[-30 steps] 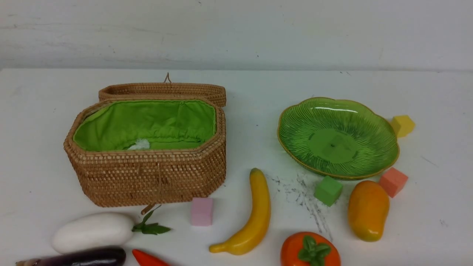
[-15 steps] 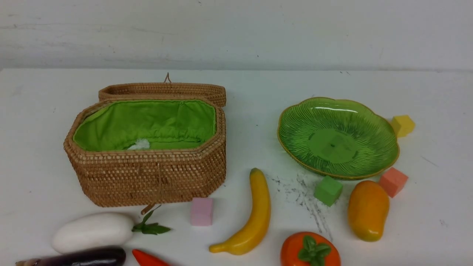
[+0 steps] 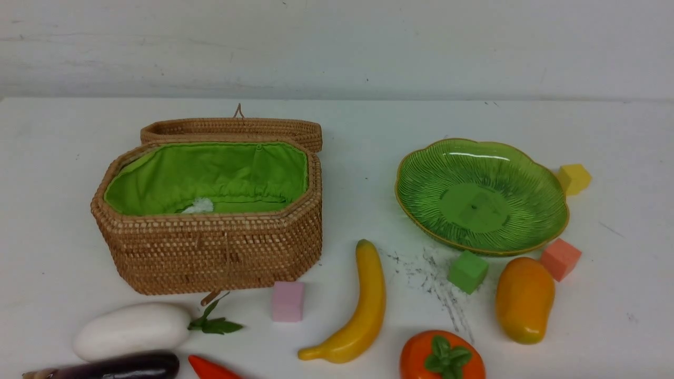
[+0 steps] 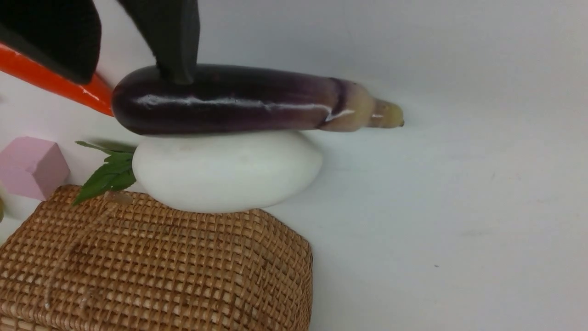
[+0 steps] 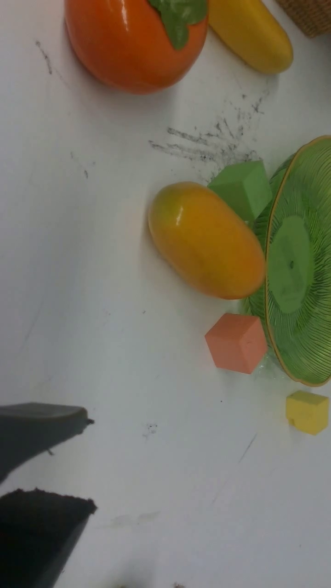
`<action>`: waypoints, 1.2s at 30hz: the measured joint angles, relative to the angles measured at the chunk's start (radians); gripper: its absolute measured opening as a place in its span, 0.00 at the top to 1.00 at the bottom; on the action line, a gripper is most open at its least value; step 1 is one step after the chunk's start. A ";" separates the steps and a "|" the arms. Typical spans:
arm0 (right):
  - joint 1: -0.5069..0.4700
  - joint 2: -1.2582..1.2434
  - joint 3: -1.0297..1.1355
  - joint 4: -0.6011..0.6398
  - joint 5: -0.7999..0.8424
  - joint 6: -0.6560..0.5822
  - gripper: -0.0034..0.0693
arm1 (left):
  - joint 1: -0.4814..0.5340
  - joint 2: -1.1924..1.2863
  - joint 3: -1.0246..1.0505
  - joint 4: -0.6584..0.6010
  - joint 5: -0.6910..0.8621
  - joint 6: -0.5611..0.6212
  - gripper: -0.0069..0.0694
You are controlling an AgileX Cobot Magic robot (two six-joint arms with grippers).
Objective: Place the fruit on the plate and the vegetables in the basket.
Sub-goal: Use the left arm to grab a carrot and put it into the left basket
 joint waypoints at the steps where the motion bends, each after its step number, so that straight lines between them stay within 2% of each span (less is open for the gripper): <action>1: 0.000 0.000 0.000 0.000 0.000 0.000 0.62 | 0.000 0.000 0.000 0.000 0.000 0.000 0.60; 23: 0.000 0.000 0.000 -0.006 0.000 0.000 0.62 | 0.000 0.000 0.000 0.014 -0.015 0.000 0.60; 32: 0.000 0.000 0.002 -0.034 -0.034 -0.003 0.62 | 0.000 0.000 0.000 -0.043 -0.292 0.000 0.60; 36: 0.000 0.000 0.012 -0.001 -0.127 -0.003 0.62 | 0.000 0.000 0.000 -0.044 -0.333 0.000 0.60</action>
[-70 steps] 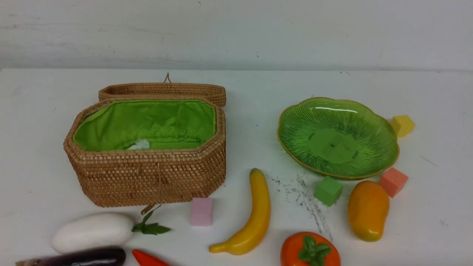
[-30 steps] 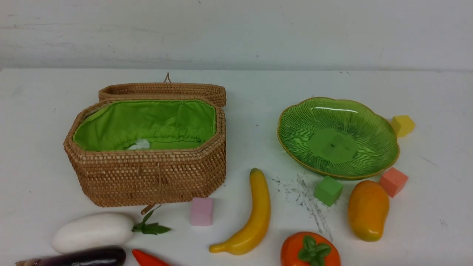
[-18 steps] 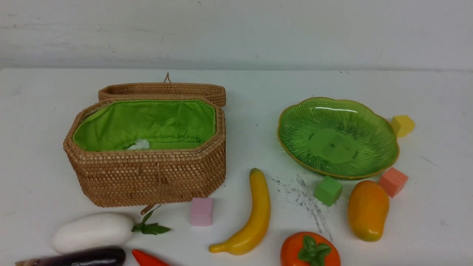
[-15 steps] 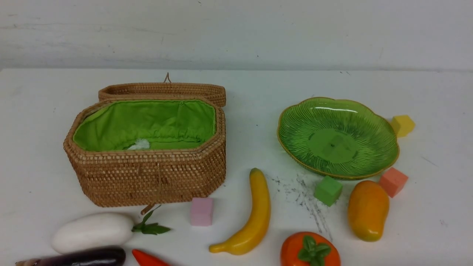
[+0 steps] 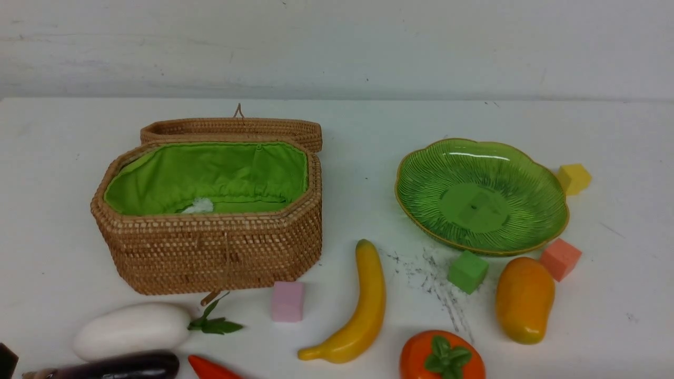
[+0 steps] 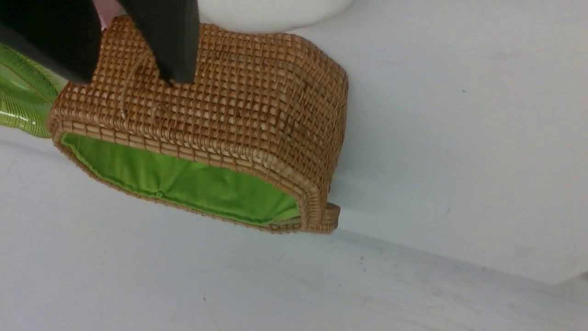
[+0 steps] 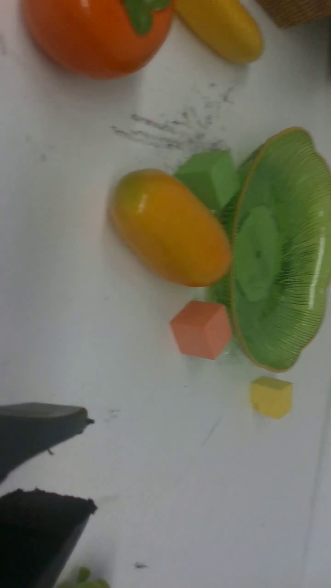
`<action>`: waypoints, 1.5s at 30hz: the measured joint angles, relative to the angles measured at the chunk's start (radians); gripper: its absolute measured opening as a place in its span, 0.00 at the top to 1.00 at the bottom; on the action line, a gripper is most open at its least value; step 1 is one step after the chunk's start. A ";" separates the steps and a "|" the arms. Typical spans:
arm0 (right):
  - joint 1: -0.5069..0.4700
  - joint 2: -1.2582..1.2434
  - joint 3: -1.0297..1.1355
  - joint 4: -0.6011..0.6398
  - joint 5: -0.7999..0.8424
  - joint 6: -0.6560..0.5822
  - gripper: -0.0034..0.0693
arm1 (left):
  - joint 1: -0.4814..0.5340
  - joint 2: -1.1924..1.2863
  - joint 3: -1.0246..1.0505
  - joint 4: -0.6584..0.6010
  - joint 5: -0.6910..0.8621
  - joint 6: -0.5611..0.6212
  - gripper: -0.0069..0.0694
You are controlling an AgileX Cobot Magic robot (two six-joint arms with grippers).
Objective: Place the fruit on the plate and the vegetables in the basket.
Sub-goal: Use the left arm to grab a carrot and put it into the left basket
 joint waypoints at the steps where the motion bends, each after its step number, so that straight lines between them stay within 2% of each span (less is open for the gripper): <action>1: 0.000 0.000 0.000 0.038 -0.052 0.000 0.62 | 0.000 0.000 0.000 -0.001 -0.003 0.000 0.60; 5: 0.000 0.000 0.000 0.149 -0.145 0.000 0.62 | 0.000 0.000 0.000 -0.002 -0.023 0.000 0.60; 7: 0.000 0.000 0.000 0.208 -0.195 0.000 0.62 | 0.000 0.000 0.000 -0.018 -0.092 -0.026 0.60; 13: 0.000 0.000 0.000 0.231 -0.245 0.000 0.62 | 0.000 0.000 0.000 -0.060 -0.361 -0.154 0.60; 16: 0.000 0.000 0.000 0.225 -0.259 0.000 0.62 | 0.000 0.000 -0.047 -0.065 -0.360 -0.162 0.60; 20: 0.000 0.000 0.000 0.225 -0.263 0.000 0.62 | 0.000 0.015 -0.256 -0.056 -0.208 -0.128 0.60; 25: 0.000 0.000 0.000 0.225 -0.266 0.000 0.62 | 0.000 0.183 -0.590 -0.017 0.046 -0.041 0.60; 31: 0.000 0.000 0.000 0.225 -0.266 -0.001 0.62 | 0.000 0.432 -0.844 0.000 0.457 -0.013 0.60; 34: 0.000 0.000 0.000 0.225 -0.266 -0.001 0.62 | 0.000 0.487 -0.855 0.008 0.523 -0.010 0.60; 37: 0.000 0.000 0.000 0.225 -0.266 -0.001 0.62 | -0.004 0.531 -0.848 -0.037 0.526 -0.018 0.60; 39: 0.000 0.000 0.000 0.225 -0.266 -0.001 0.62 | -0.056 0.573 -0.817 -0.135 0.519 -0.021 0.60; 40: 0.000 0.000 0.000 0.225 -0.266 -0.001 0.62 | -0.068 0.577 -0.814 -0.141 0.519 -0.018 0.60; 41: 0.000 0.000 0.000 0.225 -0.266 -0.001 0.62 | -0.125 0.615 -0.796 -0.177 0.532 0.023 0.60; 45: 0.000 0.000 0.000 0.225 -0.266 -0.001 0.62 | -0.246 0.717 -0.790 -0.194 0.609 0.141 0.60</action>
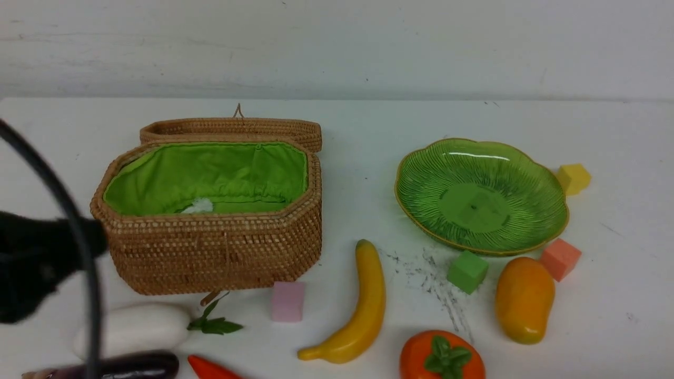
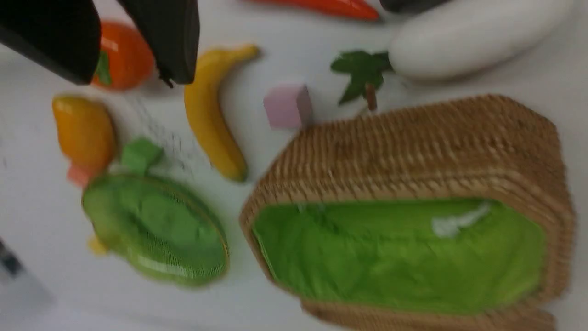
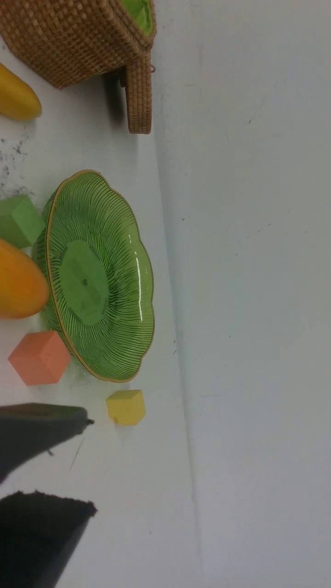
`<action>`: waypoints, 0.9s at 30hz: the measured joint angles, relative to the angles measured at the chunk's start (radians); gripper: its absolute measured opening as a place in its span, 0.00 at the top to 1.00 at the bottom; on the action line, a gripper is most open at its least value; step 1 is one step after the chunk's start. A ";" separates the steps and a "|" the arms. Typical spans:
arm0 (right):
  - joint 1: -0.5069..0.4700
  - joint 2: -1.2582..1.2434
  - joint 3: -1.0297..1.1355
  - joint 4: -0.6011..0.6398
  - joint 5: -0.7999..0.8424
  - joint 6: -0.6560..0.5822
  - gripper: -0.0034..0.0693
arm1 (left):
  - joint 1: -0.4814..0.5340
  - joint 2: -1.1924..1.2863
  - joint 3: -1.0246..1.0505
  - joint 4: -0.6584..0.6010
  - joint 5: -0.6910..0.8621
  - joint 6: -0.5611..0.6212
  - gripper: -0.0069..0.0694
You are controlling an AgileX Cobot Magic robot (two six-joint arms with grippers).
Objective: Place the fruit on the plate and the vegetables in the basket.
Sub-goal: Use the left arm to grab a carrot and put it into the left basket
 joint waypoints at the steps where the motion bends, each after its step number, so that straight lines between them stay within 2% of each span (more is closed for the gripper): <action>1: 0.000 0.000 0.000 0.000 0.000 0.000 0.62 | -0.011 0.006 -0.001 -0.001 0.005 0.004 0.60; 5: 0.000 0.000 0.000 0.000 0.000 0.000 0.62 | -0.089 0.152 -0.042 -0.024 0.152 0.004 0.60; 9: 0.000 0.000 0.000 0.000 0.000 0.000 0.62 | -0.095 0.256 -0.095 0.007 0.267 0.018 0.60; 11: 0.000 0.000 0.000 0.000 0.000 0.000 0.62 | -0.095 0.286 -0.110 0.049 0.322 0.087 0.60; 15: 0.000 0.000 0.000 0.000 0.000 0.000 0.62 | -0.095 0.329 -0.115 0.118 0.416 0.334 0.60; 16: 0.000 0.000 0.000 0.000 0.000 0.000 0.62 | -0.095 0.335 -0.115 0.124 0.424 0.379 0.60; 17: 0.000 0.000 0.000 0.000 0.000 0.000 0.62 | -0.095 0.351 -0.116 0.142 0.434 0.474 0.60; 20: 0.000 0.000 0.000 0.000 0.000 0.000 0.62 | -0.095 0.383 -0.119 0.166 0.425 0.602 0.59; 24: 0.000 0.000 0.000 0.000 0.000 -0.001 0.62 | -0.095 0.413 -0.119 0.172 0.409 0.622 0.56; 27: 0.000 0.000 0.000 0.000 0.000 -0.001 0.62 | -0.095 0.422 -0.119 0.157 0.408 0.625 0.46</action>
